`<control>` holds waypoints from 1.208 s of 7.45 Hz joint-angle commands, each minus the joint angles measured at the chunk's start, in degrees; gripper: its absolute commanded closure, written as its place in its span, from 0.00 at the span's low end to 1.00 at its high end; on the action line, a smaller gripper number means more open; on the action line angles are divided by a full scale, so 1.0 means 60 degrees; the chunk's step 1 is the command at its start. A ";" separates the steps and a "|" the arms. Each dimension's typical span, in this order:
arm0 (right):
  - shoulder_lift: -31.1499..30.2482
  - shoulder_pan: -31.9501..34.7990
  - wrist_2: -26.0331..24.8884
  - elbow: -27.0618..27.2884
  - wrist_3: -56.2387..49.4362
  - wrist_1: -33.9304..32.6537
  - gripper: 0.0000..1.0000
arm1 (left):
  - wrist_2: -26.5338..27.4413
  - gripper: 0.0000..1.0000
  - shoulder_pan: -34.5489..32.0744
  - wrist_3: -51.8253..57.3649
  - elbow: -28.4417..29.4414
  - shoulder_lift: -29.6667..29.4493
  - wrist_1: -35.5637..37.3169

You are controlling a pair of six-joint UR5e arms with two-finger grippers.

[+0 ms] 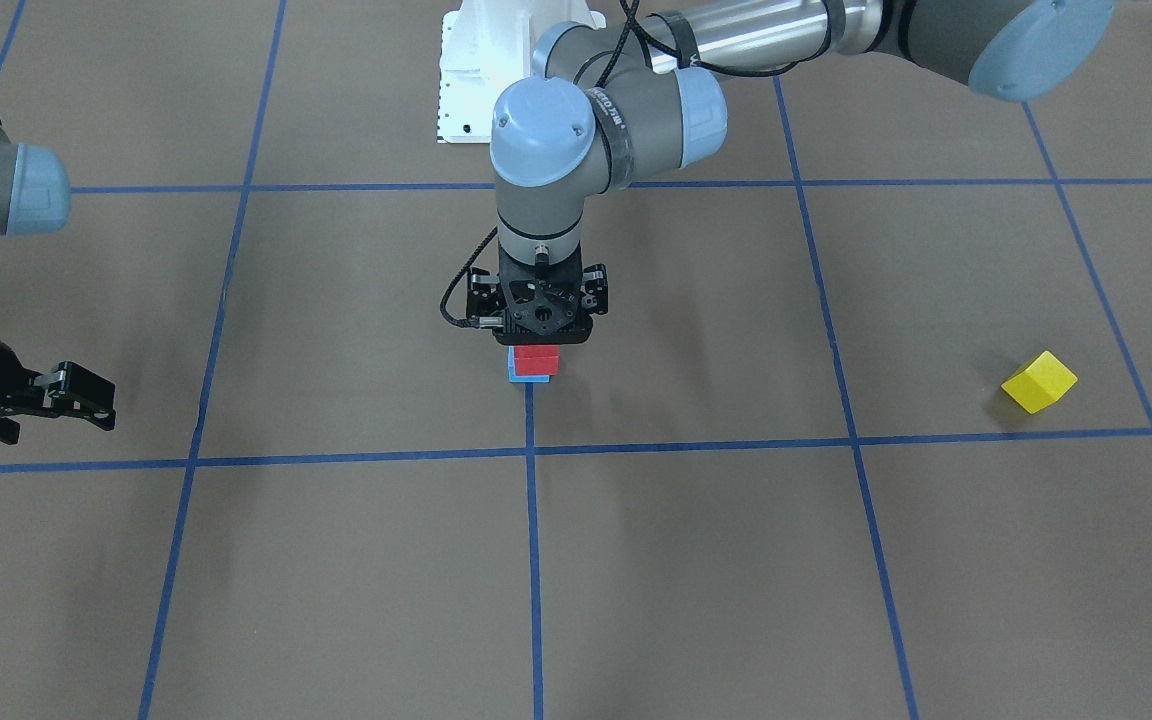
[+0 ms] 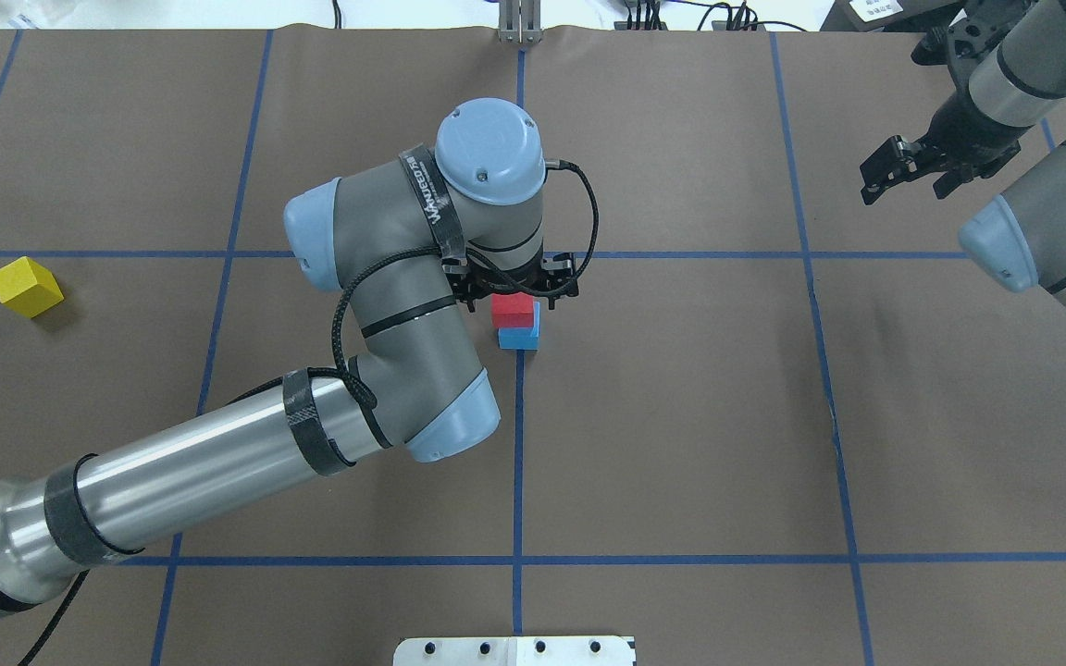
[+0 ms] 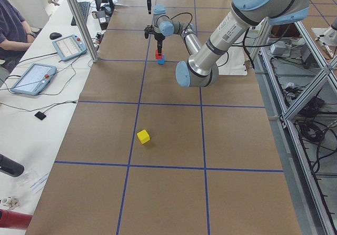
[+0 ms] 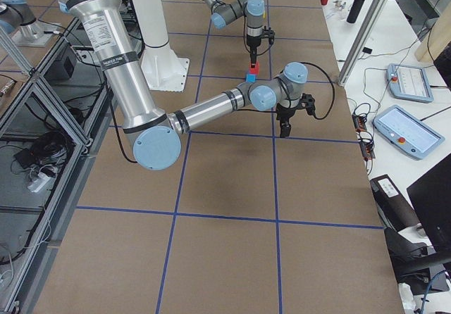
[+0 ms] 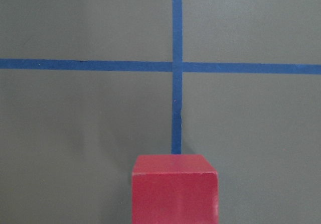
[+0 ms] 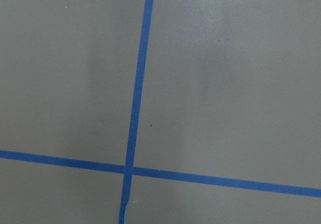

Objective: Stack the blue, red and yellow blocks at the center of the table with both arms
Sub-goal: 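Lower the red cube onto the blue cube and open the left gripper, then move the left gripper back toward the yellow cube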

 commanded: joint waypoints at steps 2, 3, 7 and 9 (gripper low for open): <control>-0.0027 0.0000 0.0006 0.0059 0.0012 0.0015 0.00 | -0.0650 0.01 -0.1713 0.2342 -0.2880 0.2228 0.1247; -0.0027 0.0000 0.0006 0.0059 0.0012 0.0015 0.00 | -0.1468 0.01 -0.2823 0.3600 -0.3893 0.3617 0.1265; -0.0056 0.0000 -0.0009 0.0088 0.0129 0.0015 0.00 | -0.1842 0.01 -0.4884 0.6244 -0.4036 0.7566 -0.0311; -0.0071 0.0000 -0.0024 0.0074 0.0114 0.0015 0.00 | -0.1508 0.01 -0.4900 0.3259 -0.3830 0.7688 -0.0434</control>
